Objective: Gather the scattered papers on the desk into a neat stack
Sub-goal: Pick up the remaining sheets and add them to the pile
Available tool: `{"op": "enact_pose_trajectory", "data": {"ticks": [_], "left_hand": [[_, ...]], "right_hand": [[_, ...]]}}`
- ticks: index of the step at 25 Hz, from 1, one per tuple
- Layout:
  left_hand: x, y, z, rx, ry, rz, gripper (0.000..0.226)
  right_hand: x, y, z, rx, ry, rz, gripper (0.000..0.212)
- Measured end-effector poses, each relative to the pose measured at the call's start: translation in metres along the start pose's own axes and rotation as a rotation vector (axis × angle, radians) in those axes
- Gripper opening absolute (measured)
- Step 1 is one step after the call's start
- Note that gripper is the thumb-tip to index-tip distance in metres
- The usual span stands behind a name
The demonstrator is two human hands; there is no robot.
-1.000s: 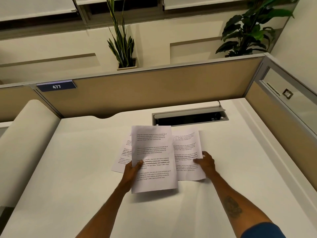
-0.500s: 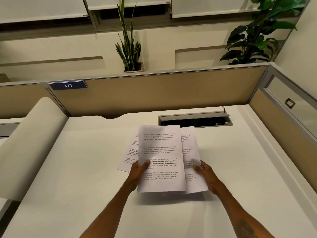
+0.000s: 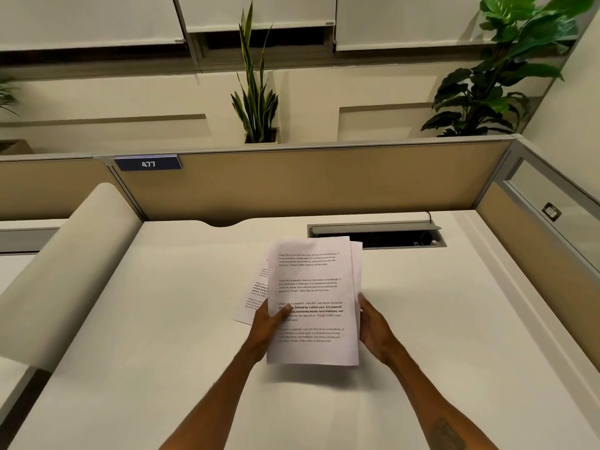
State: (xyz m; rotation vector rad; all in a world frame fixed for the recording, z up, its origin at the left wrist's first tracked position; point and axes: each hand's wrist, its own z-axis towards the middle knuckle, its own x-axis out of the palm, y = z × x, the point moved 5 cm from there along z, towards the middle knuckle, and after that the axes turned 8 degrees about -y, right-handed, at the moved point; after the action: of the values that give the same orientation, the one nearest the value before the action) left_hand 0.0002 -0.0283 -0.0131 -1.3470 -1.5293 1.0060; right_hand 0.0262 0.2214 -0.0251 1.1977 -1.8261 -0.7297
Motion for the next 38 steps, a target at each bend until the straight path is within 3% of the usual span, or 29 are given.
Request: {"op": "enact_pose_trajectory", "data": {"ticks": [4,9,16,25,29,32,36,38], "left_hand": [[0.0,-0.006,-0.003,0.081,-0.022,0.036,0.036],[0.004,-0.014,0.001,0.17,-0.038,0.068,0.033],[0.015,-0.007,0.007,0.097,0.024,0.062,0.049],[0.029,-0.007,0.022,0.039,-0.029,0.078,0.021],[0.031,-0.012,0.039,-0.017,0.037,0.122,0.024],[0.031,-0.017,0.053,-0.058,0.059,0.145,0.027],[0.013,-0.026,0.074,-0.073,-0.138,0.145,0.033],[-0.008,-0.032,0.086,0.043,-0.318,0.37,0.029]], "right_hand": [[0.009,0.019,-0.001,-0.207,-0.076,-0.257,0.028],[0.008,0.026,0.002,-0.356,-0.168,-0.276,0.019],[-0.008,0.016,0.003,-0.324,-0.13,-0.293,0.044],[-0.006,0.016,0.015,-0.379,-0.165,-0.368,0.025],[-0.007,0.021,0.033,-0.358,-0.167,-0.402,0.019],[-0.009,0.019,0.046,-0.333,-0.182,-0.323,0.026],[-0.01,0.013,0.061,-0.265,-0.234,-0.206,0.033],[-0.012,0.012,0.067,-0.242,-0.258,-0.166,0.033]]}}
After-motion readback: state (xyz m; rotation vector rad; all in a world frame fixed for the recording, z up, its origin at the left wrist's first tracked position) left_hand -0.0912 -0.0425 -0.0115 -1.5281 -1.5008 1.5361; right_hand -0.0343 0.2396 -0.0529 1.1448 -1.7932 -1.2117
